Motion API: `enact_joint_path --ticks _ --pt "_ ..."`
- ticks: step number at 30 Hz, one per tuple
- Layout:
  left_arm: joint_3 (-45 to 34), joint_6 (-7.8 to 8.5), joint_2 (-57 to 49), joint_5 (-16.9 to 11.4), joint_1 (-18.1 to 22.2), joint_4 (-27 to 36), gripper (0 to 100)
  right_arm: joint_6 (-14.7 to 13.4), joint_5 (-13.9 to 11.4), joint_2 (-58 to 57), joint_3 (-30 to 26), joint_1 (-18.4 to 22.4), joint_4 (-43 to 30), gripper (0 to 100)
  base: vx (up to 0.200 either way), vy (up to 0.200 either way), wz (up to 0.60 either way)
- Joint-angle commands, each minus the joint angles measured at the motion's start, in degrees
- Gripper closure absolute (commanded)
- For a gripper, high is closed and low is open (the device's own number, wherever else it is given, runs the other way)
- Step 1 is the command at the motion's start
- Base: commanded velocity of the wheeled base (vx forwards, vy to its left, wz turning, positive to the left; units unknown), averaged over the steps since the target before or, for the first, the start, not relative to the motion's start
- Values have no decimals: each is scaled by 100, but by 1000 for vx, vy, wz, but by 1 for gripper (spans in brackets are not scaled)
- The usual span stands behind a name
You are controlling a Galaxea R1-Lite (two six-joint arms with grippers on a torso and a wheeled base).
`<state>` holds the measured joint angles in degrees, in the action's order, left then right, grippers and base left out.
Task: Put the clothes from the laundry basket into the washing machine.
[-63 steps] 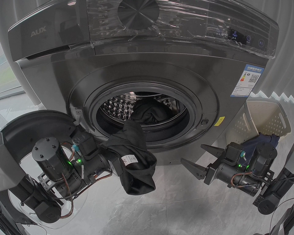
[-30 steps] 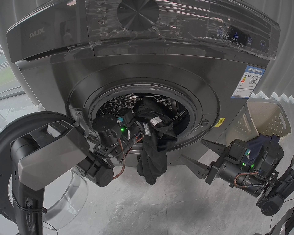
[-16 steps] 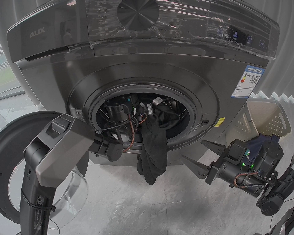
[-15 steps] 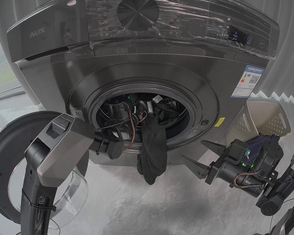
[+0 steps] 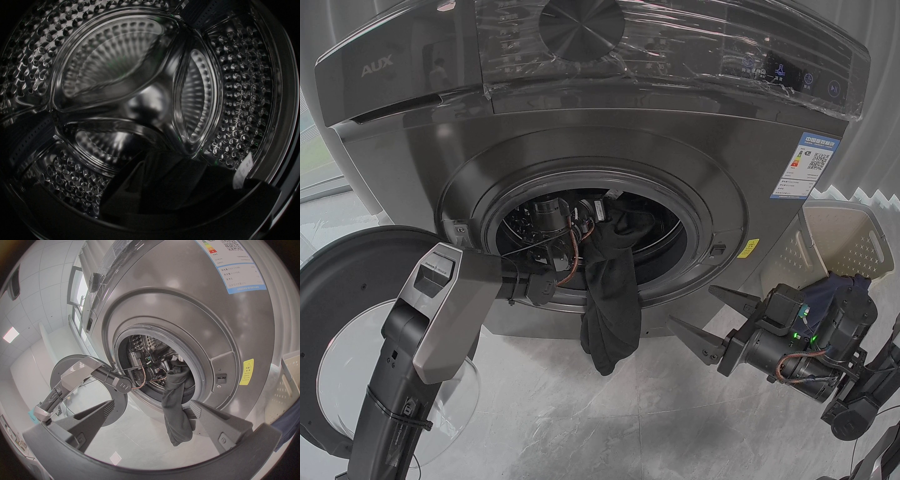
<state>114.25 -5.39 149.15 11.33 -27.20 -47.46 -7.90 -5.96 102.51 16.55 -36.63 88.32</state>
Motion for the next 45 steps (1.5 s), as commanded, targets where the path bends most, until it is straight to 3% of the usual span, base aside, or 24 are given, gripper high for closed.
enact_joint_path --ticks 1,5,12,18,25,26,34,35,38,45 --pt "34 -164 70 1 -22 79 0 -1 -2 32 14 -11 1 0 0 0 0" --pt "1 -358 -44 10 -58 123 0 -1 -2 32 14 -2 1 0 0 0 0" --pt "-1414 -525 -809 -25 -313 448 0 -1 -10 15 23 16 1 0 0 0 0" --pt "-2328 -507 -1090 -236 -506 580 0 8 -10 15 41 -28 1 0 0 0 0" --pt "-2311 -481 -809 -306 -576 597 0 -1 -2 15 50 -46 1 0 0 0 0" --pt "-2258 -489 -791 -306 -576 597 100 -1 -2 6 50 -46 1 0 0 0 0" --pt "-1616 -569 -563 -227 -488 580 100 -1 -10 15 67 -63 1 0 0 0 0" --pt "-992 -753 -352 45 -356 580 100 -1 -2 -12 129 -98 1 0 0 0 0" --pt "-342 -867 -185 247 -277 597 100 -1 -2 -21 137 -98 1 0 0 0 0" --pt "34 -876 -132 265 -172 580 100 -10 -2 15 129 -98 1 0 0 0 0"
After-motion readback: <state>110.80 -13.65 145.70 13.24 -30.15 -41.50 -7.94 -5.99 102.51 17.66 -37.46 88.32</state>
